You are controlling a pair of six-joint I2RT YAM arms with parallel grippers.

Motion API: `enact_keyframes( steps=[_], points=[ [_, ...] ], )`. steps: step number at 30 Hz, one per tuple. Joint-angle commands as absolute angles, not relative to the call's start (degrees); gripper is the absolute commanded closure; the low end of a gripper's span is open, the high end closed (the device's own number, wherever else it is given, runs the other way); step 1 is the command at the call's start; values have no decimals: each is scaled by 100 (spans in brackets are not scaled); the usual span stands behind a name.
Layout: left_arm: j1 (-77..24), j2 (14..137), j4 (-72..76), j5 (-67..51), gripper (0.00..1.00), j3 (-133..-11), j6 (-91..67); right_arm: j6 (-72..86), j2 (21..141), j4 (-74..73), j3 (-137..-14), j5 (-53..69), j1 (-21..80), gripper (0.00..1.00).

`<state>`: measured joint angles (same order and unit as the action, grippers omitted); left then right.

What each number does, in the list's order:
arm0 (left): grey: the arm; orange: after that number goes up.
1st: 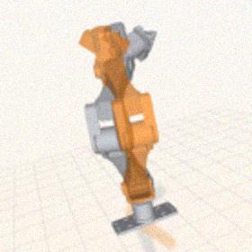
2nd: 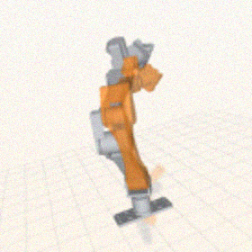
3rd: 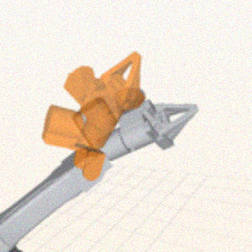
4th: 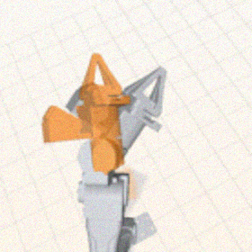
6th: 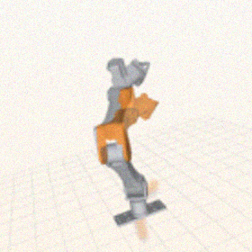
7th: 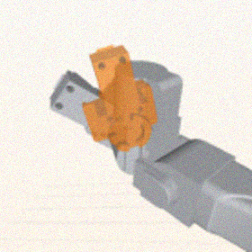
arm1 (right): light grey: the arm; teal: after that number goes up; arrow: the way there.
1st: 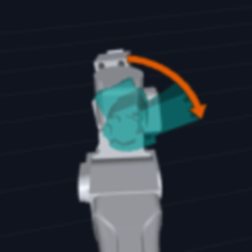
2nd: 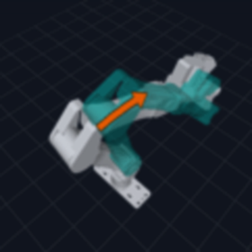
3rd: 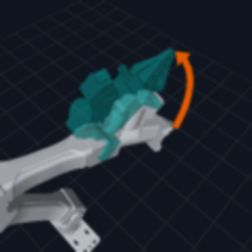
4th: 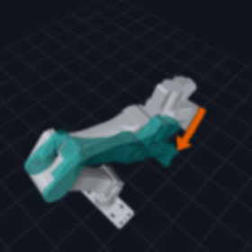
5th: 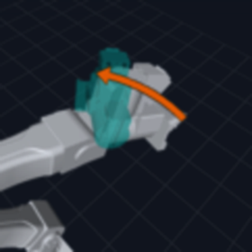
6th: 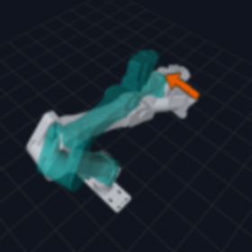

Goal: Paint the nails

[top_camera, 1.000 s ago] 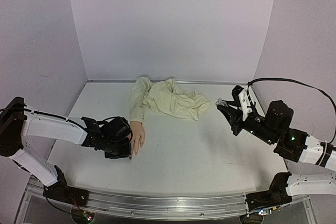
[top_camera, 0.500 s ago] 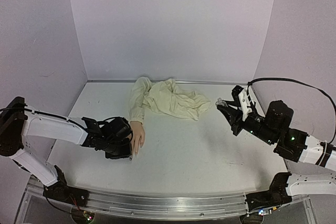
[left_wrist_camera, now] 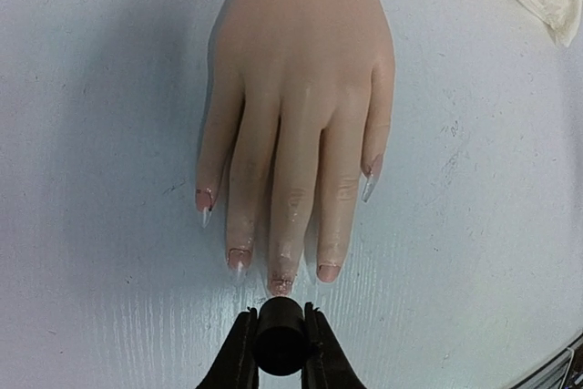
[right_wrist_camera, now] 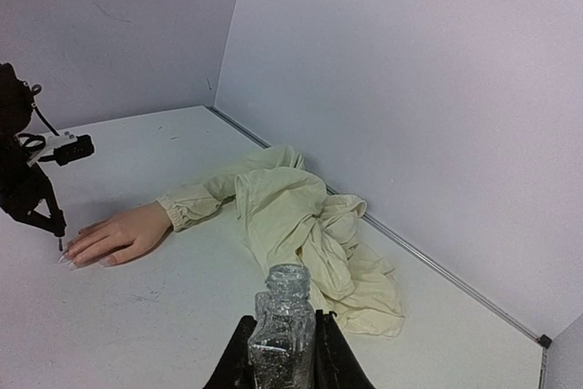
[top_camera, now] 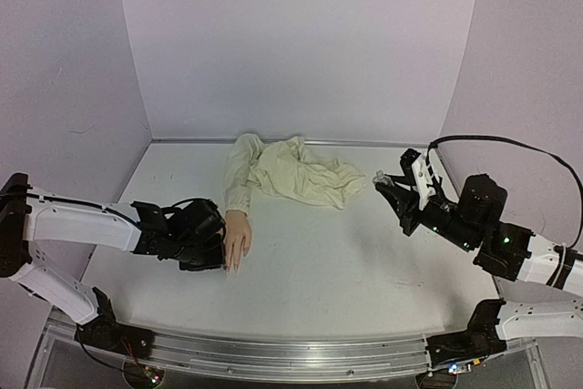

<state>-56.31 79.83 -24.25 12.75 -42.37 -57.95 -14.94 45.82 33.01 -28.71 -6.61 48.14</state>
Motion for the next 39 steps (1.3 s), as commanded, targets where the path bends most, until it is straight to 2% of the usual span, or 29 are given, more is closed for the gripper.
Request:
enact_keyframes(
  steps=[1,39],
  points=[
    [-5636,8076,-2470,1480,100,-4595,-5615,-1415,4511,3771,-2914,-615,4781,100],
    [-5583,8384,-2302,1155,100,-4487,-5687,-1389,4491,3771,-2892,-615,4765,100]
  ],
)
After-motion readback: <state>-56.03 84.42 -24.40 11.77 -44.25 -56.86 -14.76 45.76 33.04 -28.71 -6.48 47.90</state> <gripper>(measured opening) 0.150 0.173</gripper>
